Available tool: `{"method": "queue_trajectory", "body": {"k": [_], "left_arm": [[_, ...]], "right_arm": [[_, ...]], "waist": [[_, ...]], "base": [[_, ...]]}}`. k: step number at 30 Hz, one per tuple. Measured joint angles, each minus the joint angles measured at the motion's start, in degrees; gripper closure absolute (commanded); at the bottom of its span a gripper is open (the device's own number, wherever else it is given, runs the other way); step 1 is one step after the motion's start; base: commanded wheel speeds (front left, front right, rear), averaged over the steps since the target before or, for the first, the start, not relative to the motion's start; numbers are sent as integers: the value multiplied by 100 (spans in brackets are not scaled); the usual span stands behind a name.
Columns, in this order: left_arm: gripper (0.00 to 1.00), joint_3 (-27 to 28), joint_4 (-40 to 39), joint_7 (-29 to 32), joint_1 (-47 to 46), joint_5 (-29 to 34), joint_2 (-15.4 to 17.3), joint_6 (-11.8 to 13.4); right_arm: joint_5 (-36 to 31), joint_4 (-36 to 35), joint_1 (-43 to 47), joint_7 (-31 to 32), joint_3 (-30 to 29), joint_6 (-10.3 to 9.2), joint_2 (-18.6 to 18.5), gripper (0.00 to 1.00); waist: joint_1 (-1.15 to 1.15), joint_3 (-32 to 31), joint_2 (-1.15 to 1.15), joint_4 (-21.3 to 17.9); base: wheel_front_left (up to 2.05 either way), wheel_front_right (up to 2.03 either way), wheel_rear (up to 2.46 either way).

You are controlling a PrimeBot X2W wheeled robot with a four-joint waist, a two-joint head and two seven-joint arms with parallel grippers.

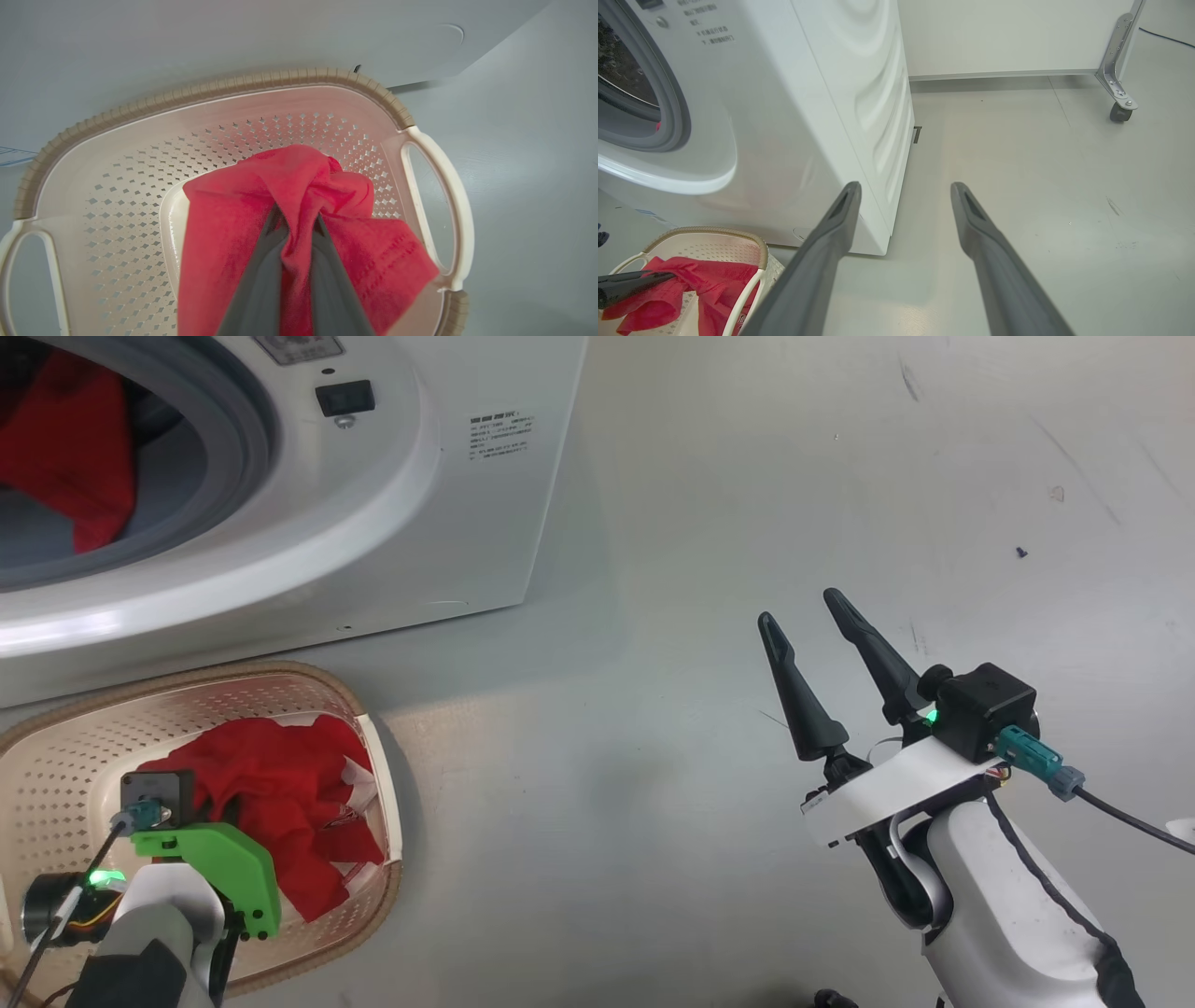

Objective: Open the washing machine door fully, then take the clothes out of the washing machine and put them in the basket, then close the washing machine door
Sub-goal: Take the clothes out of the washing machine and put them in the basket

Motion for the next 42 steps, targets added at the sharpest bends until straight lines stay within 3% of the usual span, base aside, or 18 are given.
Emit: {"method": "queue_trajectory", "body": {"k": [8,10,11,12,27,42], "left_arm": [[98,-24,248,-115,-108,0,-9,0],[55,-25,321,-140,-153,0,-12,0],[16,-26,355,-160,-172,0,-19,0],[0,-30,425,-164,-204,0,-49,1],[0,-13,879,-457,-262,-11,-192,52],[0,-190,498,-929,-415,23,-320,-119]], "right_arm": [[-1,1,-3,0,-77,0,0,0],[-1,2,-5,0,-84,0,2,0],[-2,3,-6,0,-96,0,3,0],[-9,5,-6,0,-147,0,2,0],[-48,122,-6,0,-141,0,12,0],[-45,275,166,0,-390,0,5,0]], "waist": [[0,79,0,-59],[0,79,0,-55],[0,77,0,-51],[0,63,0,-31],[0,-305,0,171],[0,-993,0,481]], "base": [[0,0,0],[0,0,0],[0,0,0],[0,0,0],[0,0,0],[0,0,0]]}}
